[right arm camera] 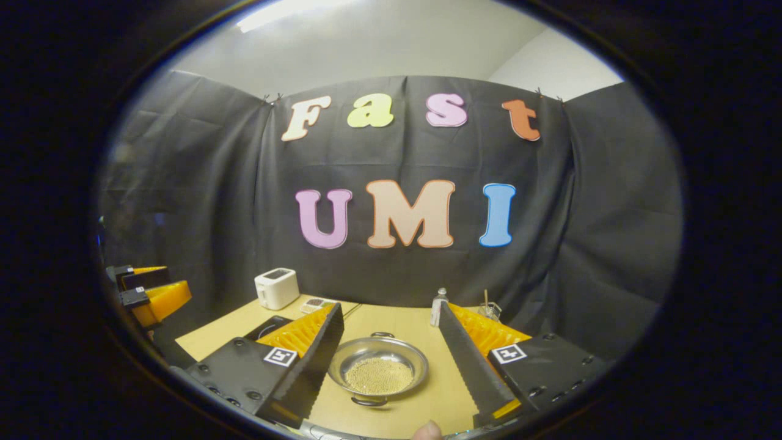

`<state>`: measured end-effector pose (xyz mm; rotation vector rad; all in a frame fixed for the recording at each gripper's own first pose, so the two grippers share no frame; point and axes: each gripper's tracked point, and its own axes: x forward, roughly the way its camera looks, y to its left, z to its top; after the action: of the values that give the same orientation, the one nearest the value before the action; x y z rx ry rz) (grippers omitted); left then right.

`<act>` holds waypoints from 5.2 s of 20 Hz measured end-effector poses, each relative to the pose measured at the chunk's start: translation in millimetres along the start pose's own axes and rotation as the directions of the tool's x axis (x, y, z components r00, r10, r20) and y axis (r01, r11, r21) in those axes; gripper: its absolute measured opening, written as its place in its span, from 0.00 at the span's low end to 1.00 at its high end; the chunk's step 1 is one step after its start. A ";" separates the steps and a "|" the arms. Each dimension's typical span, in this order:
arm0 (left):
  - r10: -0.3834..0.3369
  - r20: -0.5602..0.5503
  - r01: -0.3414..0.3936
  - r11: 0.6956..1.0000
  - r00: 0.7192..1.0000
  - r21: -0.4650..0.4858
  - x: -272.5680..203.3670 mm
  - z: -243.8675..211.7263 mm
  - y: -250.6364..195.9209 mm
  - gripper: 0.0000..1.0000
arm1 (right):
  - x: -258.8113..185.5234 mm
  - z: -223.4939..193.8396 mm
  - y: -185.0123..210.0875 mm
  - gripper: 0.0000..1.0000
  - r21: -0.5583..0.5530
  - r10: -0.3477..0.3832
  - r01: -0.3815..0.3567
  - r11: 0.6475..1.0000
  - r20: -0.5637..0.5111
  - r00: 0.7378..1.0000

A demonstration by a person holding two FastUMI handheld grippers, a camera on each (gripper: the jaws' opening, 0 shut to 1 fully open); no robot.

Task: First push the handle of the pot to place it horizontally, then grasp the pot with both hands and set it on the induction cooktop.

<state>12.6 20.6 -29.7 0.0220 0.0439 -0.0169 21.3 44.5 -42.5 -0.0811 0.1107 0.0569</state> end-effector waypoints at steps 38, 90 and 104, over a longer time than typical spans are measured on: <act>-0.286 -0.120 0.284 0.958 0.951 -0.033 182.7 -77.6 -6.2 0.98 | 87.5 -284.8 121.2 0.00 0.210 0.185 -0.026 0.977 -0.786 0.591; -0.336 -0.321 0.317 0.942 0.886 -0.111 195.6 -145.5 30.4 1.00 | 137.4 -362.3 -94.8 0.00 -0.012 -0.118 0.320 0.947 -0.941 0.316; -0.390 -0.614 0.190 0.911 0.687 -0.366 186.6 -232.4 -68.9 0.96 | 194.9 -304.7 -139.9 0.03 0.167 0.008 0.212 0.963 -0.804 0.595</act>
<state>187.6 -46.2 -271.5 -0.2656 0.7964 -0.3315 190.4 -110.1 -355.4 0.1496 1.0380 -0.1201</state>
